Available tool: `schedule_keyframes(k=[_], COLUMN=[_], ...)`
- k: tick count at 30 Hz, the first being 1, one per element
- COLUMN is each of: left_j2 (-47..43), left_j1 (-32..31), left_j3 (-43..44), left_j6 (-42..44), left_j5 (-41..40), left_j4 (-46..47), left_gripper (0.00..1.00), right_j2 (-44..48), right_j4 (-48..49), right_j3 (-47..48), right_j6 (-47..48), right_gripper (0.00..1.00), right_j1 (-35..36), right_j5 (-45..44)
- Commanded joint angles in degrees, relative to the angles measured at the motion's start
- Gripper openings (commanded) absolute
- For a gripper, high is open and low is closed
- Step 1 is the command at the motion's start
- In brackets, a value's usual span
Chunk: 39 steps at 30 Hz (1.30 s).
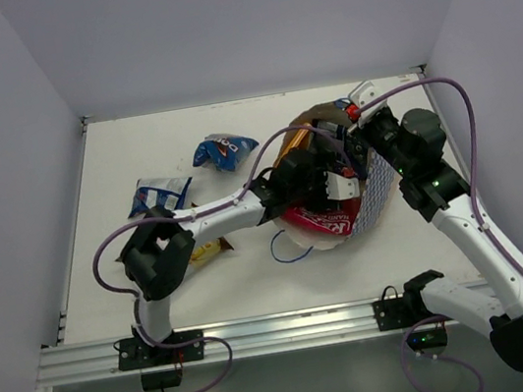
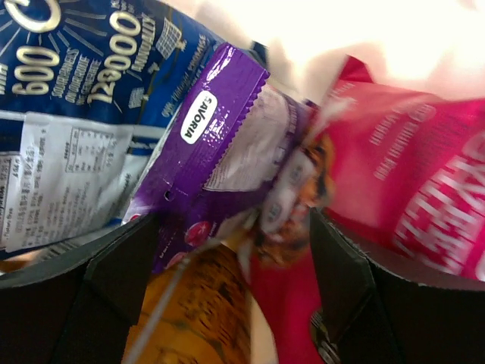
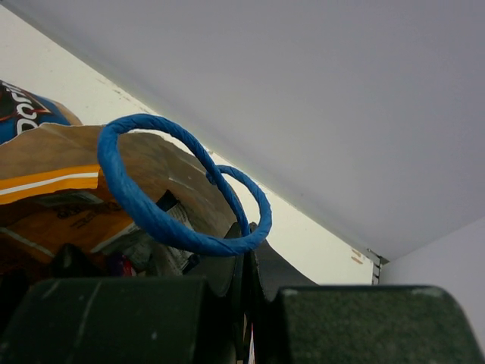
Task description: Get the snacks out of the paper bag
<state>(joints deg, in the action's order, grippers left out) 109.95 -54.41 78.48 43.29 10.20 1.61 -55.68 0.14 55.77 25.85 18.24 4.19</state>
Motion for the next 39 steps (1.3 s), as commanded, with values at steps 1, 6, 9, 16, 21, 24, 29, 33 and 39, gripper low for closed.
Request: schedule_keyframes(k=[1, 6, 9, 16, 21, 24, 29, 33, 39], left_j2=[1.9, 0.3, -3.7, -0.9, 3.7, 4.8, 4.0, -2.3, -17.5], left_j1=[0.6, 0.7, 0.8, 1.0, 1.2, 1.2, 1.3, 1.4, 1.4], left_j3=[4.0, 1.5, -1.6, 1.4, 4.0, 5.5, 5.8, 3.4, -1.0], left_j6=[3.9, 3.9, 4.2, 5.0, 4.7, 4.3, 3.2, 1.1, -4.7], left_j5=[-0.9, -3.9, -3.2, -0.5, 3.1, 5.2, 6.0, 5.5, 7.3], left_j4=[6.9, 13.3, 16.0, 12.4, 8.9, 6.2, 4.7, 5.6, 6.9], left_gripper=[0.85, 0.84, 0.84, 0.83, 0.74, 0.68, 0.28, 0.0, 0.0], right_j2=[1.7, 2.1, 2.2, 1.4, 1.4, 1.3, 1.2, 1.0, 0.7], right_j4=[3.2, 2.8, 2.9, 2.9, 2.9, 3.0, 4.1, 5.0, 6.1], right_j3=[0.3, 0.0, -0.2, 0.6, 0.5, 0.3, -0.9, -1.6, -2.5], right_j6=[-0.7, -0.6, -0.6, -1.4, -1.2, -1.1, -1.4, -1.3, -0.4], right_gripper=[0.0, 0.0, 0.0, 0.0, 0.0, 0.0, 0.0, 0.0, 0.0], right_j1=[-0.1, -0.1, -0.1, -0.1, -0.1, -0.1, -0.1, -0.2, -0.3], right_j5=[1.6, 1.1, 0.9, 1.4, 0.6, 0.1, -0.6, -2.9, -7.4])
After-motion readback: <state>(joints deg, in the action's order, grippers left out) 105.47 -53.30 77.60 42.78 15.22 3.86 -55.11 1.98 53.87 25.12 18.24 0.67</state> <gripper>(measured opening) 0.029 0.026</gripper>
